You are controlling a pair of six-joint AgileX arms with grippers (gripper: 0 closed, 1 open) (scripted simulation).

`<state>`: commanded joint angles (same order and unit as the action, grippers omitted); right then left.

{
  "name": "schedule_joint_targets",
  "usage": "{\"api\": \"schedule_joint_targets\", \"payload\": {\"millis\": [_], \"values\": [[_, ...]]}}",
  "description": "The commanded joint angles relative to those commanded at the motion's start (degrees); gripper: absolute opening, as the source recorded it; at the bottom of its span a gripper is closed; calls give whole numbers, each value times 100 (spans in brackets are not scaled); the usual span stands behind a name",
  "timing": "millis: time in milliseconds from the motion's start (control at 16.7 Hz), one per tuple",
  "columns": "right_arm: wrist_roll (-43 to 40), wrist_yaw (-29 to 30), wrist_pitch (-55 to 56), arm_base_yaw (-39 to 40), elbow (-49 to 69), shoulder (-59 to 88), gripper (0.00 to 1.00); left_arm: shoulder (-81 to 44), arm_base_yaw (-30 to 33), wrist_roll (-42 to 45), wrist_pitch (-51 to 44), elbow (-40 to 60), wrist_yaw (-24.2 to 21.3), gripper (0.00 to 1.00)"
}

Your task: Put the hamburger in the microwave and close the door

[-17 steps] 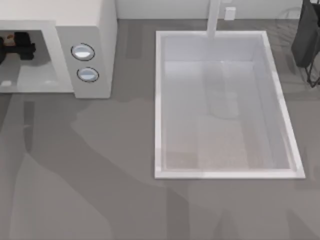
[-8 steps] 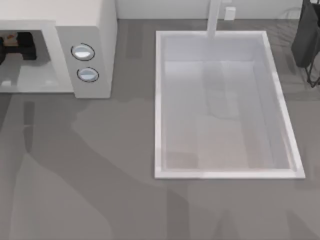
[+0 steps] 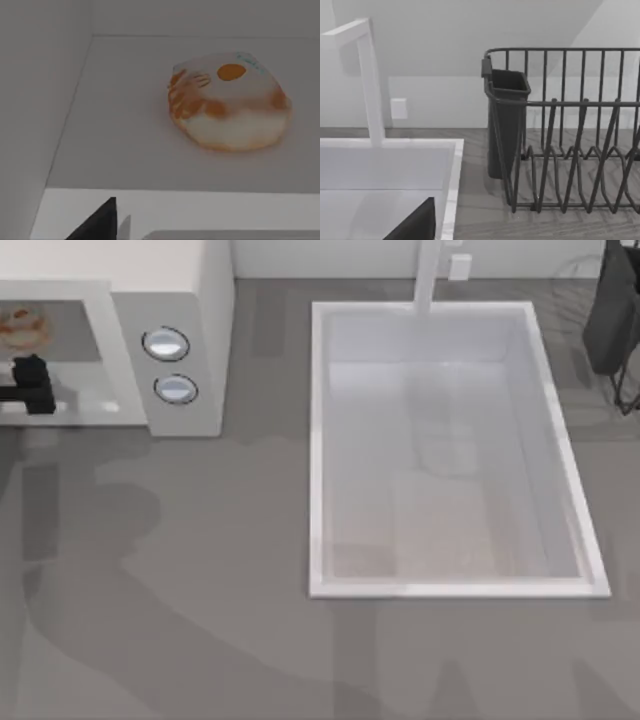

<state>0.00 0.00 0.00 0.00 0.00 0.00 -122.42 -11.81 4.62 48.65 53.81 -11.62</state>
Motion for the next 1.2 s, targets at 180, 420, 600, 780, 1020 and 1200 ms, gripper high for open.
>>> {"api": "schedule_joint_targets", "payload": {"millis": [180, 420, 600, 780, 1020, 1200], "values": [[0, 0, 0, 0, 0, 0, 100, 663, -190, 60, 577, -1331, -182, 100], [0, 0, 0, 0, 0, 0, 100, 1320, -412, 143, 1218, -2628, -371, 100], [0, 0, 0, 0, 0, 0, 100, 1488, -487, 179, 1431, -2975, -433, 100], [0, 0, 0, 0, 0, 0, 100, 1490, -487, 180, 1433, -2978, -433, 100], [0, 0, 0, 0, 0, 0, 100, 1672, -456, 174, 1200, -2897, -417, 100], [0, 0, 0, 0, 0, 0, 100, 2244, -455, 172, 461, -2722, -411, 100]]}}
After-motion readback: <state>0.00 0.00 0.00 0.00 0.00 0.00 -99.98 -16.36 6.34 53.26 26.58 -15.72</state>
